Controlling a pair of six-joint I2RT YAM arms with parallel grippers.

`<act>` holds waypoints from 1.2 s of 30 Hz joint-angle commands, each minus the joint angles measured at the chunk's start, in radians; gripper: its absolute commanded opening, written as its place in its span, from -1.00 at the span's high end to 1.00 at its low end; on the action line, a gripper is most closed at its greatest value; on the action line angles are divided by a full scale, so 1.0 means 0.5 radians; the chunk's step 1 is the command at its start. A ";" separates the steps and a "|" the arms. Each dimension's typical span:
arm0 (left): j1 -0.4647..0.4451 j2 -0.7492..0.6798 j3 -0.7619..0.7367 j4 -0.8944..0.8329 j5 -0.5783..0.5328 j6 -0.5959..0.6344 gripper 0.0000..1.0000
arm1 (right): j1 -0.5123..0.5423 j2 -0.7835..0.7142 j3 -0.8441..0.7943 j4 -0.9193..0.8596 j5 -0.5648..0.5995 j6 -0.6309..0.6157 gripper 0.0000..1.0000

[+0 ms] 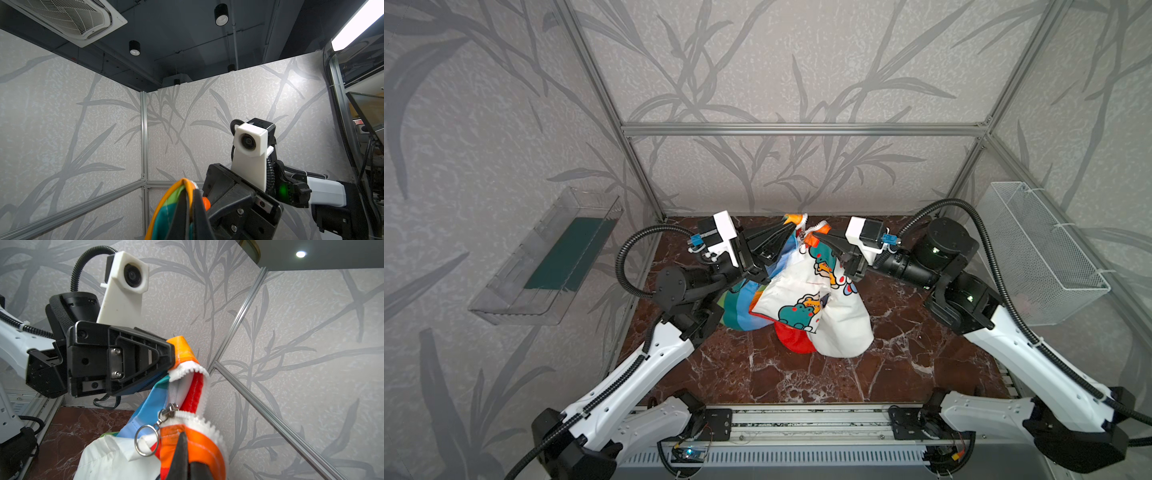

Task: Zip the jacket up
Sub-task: 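Hold the zipper edges pressed together above the table with both grippers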

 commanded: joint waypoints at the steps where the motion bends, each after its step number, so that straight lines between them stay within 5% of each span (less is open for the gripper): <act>1: -0.023 -0.030 -0.006 0.147 -0.084 0.013 1.00 | 0.013 -0.019 -0.049 0.290 0.040 0.144 1.00; 36: -0.099 0.021 -0.105 0.371 -0.213 -0.130 1.00 | 0.041 -0.040 -0.136 0.548 -0.107 0.228 1.00</act>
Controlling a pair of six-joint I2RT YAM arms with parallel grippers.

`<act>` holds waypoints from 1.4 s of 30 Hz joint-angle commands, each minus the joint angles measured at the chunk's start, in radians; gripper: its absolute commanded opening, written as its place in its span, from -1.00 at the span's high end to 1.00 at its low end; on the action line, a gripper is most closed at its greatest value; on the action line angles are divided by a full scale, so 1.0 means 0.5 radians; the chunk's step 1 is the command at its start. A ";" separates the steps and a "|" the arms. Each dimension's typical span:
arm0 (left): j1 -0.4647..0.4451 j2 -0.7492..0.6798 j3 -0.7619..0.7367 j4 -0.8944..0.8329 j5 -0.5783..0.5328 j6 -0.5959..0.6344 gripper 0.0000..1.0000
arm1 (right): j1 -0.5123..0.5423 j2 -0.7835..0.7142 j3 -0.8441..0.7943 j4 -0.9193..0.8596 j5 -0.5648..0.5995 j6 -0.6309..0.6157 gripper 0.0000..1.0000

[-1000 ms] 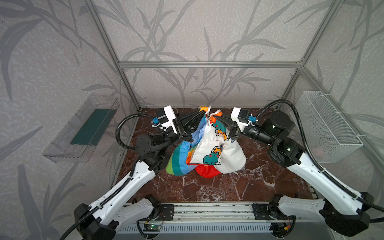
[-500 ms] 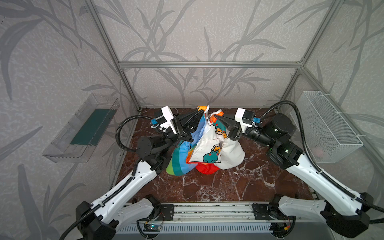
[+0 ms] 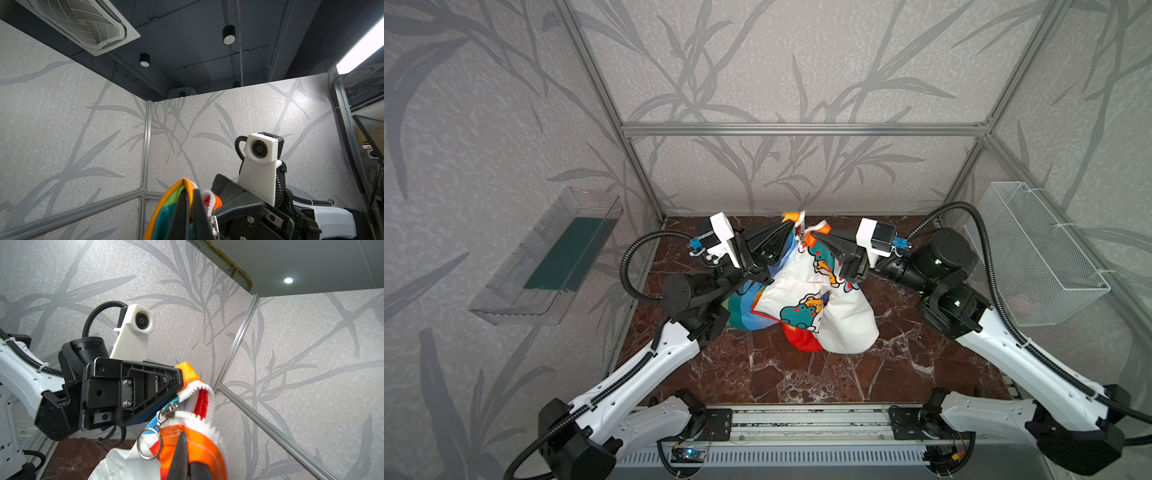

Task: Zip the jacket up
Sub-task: 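Hold the zipper edges pressed together above the table with both grippers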

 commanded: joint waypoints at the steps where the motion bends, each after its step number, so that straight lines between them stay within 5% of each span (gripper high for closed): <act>1: -0.017 -0.022 -0.013 0.117 -0.008 -0.010 1.00 | 0.015 -0.004 0.057 0.095 -0.013 0.023 1.00; 42: -0.073 -0.057 -0.056 0.109 -0.053 0.066 1.00 | 0.017 -0.001 0.073 0.060 0.061 0.005 1.00</act>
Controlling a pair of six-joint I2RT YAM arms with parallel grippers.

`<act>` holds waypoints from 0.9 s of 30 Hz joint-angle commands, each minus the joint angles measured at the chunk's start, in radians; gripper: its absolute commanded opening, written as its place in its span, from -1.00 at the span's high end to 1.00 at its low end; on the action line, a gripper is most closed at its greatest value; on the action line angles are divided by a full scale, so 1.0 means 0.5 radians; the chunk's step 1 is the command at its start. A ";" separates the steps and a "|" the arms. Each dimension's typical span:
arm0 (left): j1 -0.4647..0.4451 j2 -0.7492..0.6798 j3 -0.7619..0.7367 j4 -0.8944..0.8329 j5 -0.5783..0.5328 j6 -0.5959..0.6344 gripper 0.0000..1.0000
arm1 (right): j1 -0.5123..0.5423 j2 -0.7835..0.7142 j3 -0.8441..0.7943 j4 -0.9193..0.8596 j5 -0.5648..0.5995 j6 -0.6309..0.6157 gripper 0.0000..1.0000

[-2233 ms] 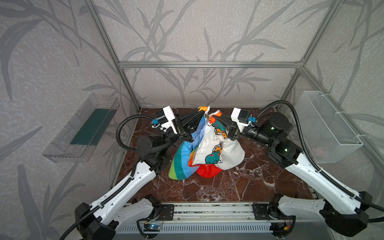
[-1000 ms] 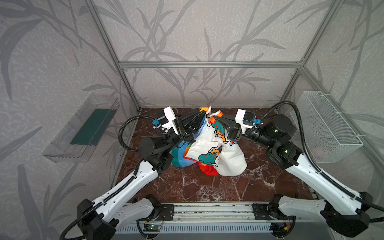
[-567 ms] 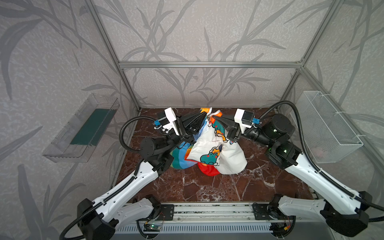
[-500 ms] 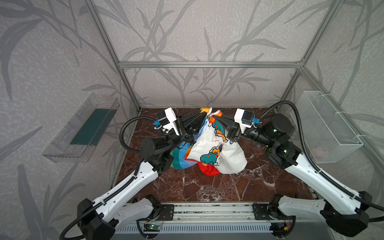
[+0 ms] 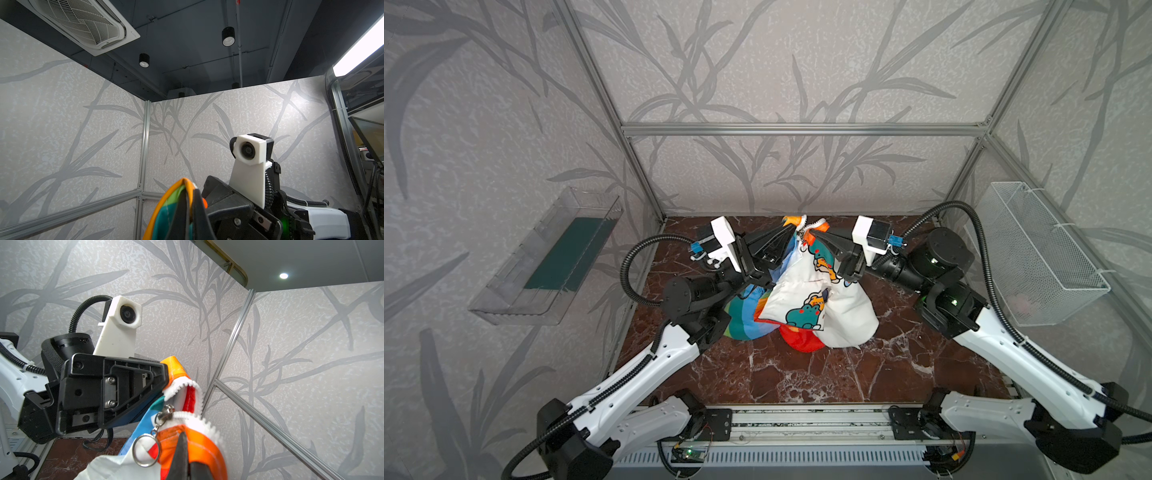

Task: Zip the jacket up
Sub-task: 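Hold the zipper edges pressed together above the table with both grippers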

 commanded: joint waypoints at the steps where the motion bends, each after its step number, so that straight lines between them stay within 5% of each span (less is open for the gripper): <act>1: -0.012 -0.028 -0.018 0.107 -0.005 0.037 1.00 | 0.014 -0.015 0.073 0.063 -0.011 0.013 1.00; 27: -0.032 -0.003 -0.053 0.086 -0.025 0.077 1.00 | 0.035 -0.012 0.098 0.110 0.001 0.019 1.00</act>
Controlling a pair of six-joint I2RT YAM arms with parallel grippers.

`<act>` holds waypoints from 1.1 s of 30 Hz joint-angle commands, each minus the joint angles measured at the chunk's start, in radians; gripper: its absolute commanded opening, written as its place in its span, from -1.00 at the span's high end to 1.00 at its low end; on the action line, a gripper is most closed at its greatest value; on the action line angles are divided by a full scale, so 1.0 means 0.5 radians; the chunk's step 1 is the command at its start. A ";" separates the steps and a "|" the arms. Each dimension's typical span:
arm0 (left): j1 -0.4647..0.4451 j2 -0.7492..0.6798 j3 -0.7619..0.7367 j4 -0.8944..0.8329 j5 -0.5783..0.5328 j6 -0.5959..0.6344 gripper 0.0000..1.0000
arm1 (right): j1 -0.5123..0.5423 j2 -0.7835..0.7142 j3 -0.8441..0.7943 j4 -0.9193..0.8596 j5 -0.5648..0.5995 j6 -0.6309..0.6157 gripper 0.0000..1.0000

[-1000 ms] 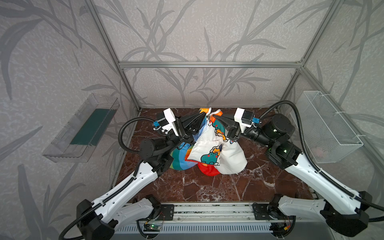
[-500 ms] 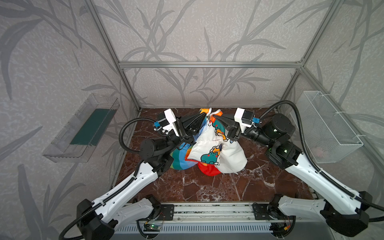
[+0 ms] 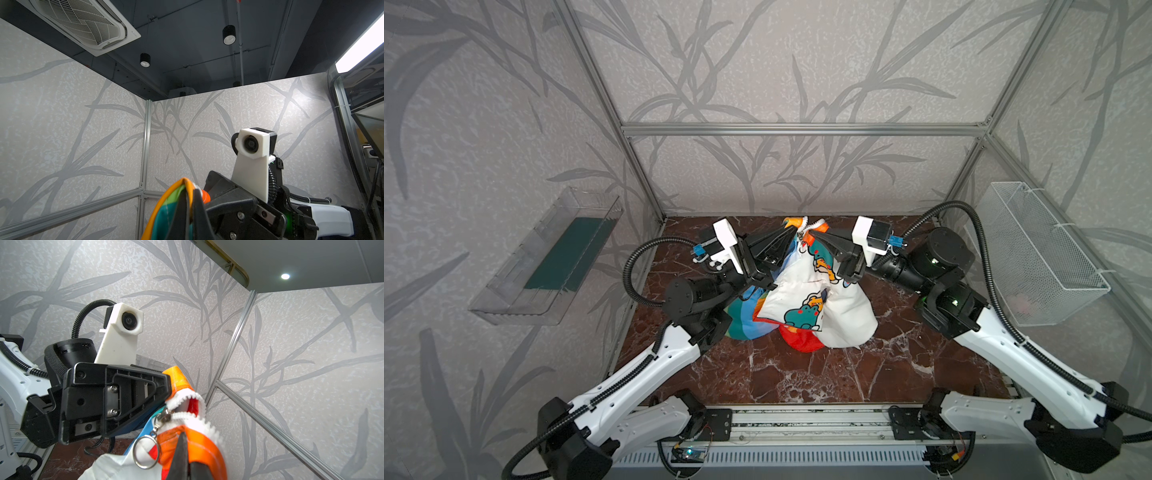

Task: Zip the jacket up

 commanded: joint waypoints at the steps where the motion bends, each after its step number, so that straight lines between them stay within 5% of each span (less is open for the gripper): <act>1: -0.012 -0.007 -0.025 0.074 -0.006 0.035 1.00 | 0.014 -0.014 0.082 0.124 0.001 0.019 1.00; 33: -0.139 0.087 0.018 0.316 -0.233 0.241 1.00 | 0.047 0.045 -0.116 0.861 0.139 0.464 1.00</act>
